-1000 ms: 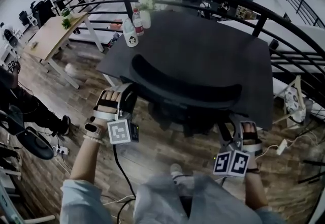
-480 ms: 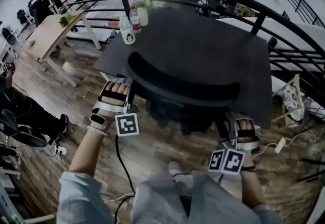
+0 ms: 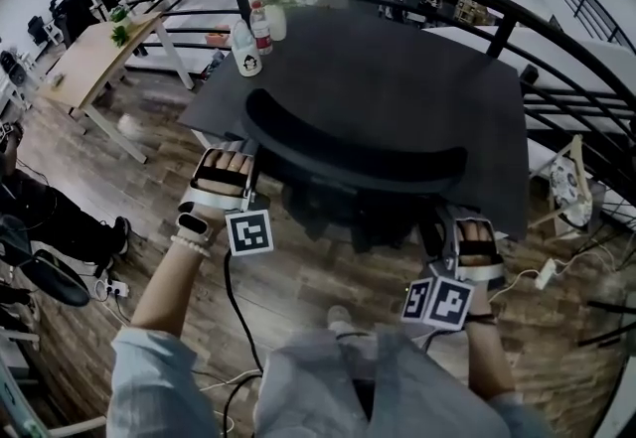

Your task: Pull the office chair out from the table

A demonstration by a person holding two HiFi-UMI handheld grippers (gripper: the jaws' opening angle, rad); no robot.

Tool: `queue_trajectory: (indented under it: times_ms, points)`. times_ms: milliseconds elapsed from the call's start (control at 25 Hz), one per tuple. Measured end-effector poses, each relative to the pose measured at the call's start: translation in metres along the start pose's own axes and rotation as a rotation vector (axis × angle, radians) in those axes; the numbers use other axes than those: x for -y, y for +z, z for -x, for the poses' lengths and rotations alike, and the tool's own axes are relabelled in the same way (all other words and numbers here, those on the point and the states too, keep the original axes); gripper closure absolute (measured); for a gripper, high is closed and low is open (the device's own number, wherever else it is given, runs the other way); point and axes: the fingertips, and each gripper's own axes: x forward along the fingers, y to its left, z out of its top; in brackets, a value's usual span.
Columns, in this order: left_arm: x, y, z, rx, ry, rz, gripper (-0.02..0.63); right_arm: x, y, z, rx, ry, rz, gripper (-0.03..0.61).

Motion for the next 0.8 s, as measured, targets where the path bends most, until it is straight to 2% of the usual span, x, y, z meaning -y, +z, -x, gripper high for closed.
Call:
queue_trajectory:
  times_ms: [400,800]
  points:
    - [0.008,-0.002,0.014,0.019,0.0,0.002,0.399,-0.009,0.006,0.014,-0.051,-0.029,0.038,0.407]
    - [0.022,-0.008,0.074,0.051,0.022,0.045,0.399,-0.039,0.024,0.072,-0.101,-0.049,0.023,0.407]
